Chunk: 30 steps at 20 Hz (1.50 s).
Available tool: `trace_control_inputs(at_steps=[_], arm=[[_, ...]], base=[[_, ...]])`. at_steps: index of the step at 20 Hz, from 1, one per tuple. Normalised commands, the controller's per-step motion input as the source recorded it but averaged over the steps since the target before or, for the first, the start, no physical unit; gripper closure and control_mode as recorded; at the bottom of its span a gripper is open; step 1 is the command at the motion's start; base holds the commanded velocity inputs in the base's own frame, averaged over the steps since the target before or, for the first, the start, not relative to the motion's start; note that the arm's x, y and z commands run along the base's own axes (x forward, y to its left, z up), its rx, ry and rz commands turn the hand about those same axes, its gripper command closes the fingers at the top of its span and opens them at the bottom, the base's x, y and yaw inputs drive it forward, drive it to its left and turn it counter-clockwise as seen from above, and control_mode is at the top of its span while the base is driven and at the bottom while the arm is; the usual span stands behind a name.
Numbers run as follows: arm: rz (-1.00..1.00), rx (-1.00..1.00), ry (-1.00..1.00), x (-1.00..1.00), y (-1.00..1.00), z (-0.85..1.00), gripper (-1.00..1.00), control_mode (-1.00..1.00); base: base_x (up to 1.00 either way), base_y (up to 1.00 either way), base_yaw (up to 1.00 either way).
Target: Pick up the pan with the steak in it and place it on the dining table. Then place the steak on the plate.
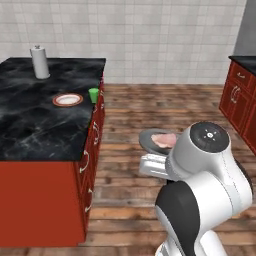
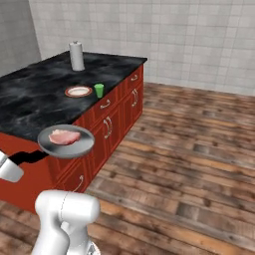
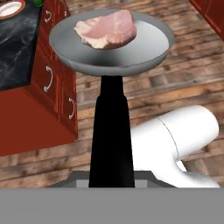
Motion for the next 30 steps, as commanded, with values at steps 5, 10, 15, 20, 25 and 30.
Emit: trace_control_inputs(at_steps=[5,10,15,20,25,30], arm=[[0.00,0.00,0.00,0.00,0.00,0.00,1.00,1.00],[0.00,0.00,0.00,0.00,0.00,0.00,1.00,1.00],[0.00,0.00,0.00,0.00,0.00,0.00,1.00,1.00],[0.00,0.00,0.00,0.00,0.00,0.00,1.00,1.00],[0.00,0.00,0.00,0.00,0.00,0.00,1.00,1.00],[0.00,0.00,0.00,0.00,0.00,0.00,1.00,1.00]], base=[[-0.04,-0.97,-0.04],[0.59,-0.53,-0.05],[1.00,-0.35,-0.03],[1.00,-0.35,-0.02],[0.96,-0.26,0.00],[0.56,-0.29,0.09]])
